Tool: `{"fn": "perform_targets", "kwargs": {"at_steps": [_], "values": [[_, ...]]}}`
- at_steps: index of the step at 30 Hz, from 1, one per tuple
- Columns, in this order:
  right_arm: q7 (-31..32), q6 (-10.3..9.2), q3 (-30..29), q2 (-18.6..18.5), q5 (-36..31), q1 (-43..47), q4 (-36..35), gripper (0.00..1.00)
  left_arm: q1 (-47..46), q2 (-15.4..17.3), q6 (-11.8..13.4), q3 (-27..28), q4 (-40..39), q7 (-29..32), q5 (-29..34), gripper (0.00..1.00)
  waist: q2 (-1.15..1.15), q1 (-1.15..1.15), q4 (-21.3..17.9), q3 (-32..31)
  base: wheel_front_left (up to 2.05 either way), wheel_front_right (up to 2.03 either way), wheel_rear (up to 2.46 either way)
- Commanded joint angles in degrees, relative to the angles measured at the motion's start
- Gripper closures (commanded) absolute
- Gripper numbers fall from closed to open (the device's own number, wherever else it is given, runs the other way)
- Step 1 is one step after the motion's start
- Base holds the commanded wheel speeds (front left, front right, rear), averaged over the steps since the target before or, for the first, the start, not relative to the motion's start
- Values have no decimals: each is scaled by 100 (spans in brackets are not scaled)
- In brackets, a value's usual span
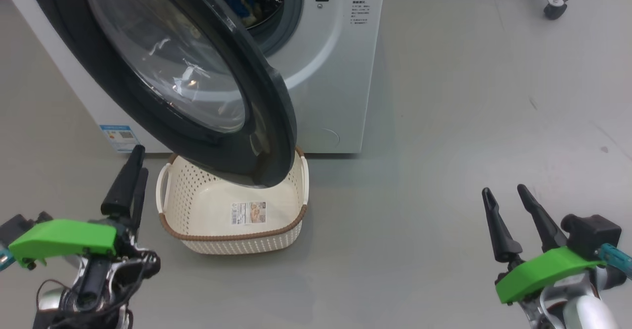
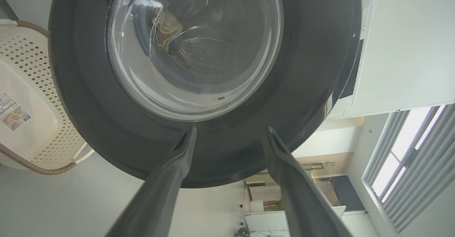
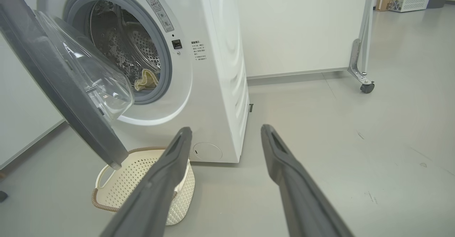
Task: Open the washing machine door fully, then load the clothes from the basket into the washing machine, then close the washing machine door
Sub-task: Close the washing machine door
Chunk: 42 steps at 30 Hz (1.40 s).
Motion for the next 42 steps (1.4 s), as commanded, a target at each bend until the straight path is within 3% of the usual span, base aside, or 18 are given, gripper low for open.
{"fn": "perform_targets", "kwargs": {"at_steps": [1, 6, 7, 12, 15, 28, 34, 42], "values": [[11, 21, 82, -68, -37, -75, -210, 0, -63, 172, -41, 95, -315, -163, 135, 0, 0, 0, 66, -105, 0, 0, 0], [72, 21, 48, -68, -68, 41, -277, 0, 297, 470, -41, -278, -525, -830, 805, 0, 0, 0, 114, -260, 0, 0, 0], [99, 21, 37, -68, -87, 84, -318, 0, 434, 659, -41, -487, -544, -1195, 1271, 0, 0, 0, 121, -298, 0, 0, 0], [165, 21, -18, -68, -135, 182, -427, 0, 648, 1077, -39, -907, -264, -1998, 2442, 0, 0, 0, 132, -361, 0, 0, 0], [202, 21, -45, -68, -172, 234, -482, 0, 715, 1264, 96, -1082, -64, -2362, 3245, 0, 0, 0, 123, -386, 0, 0, 0], [284, 21, -168, -68, -210, 490, -635, 0, 1232, 1520, 1025, -1598, -223, -2805, 5174, 0, 0, 0, 93, -434, 0, 0, 0], [318, 21, -206, -68, -221, 548, -689, 0, 1420, 1627, 1305, -1798, -346, -2825, 5701, 0, 0, 0, 104, -429, 0, 0, 0], [338, 21, -202, -68, -245, 565, -717, 0, 1497, 1649, 1462, -1913, -478, -2817, 5908, 0, 0, 0, 110, -411, 0, 0, 0]]}}
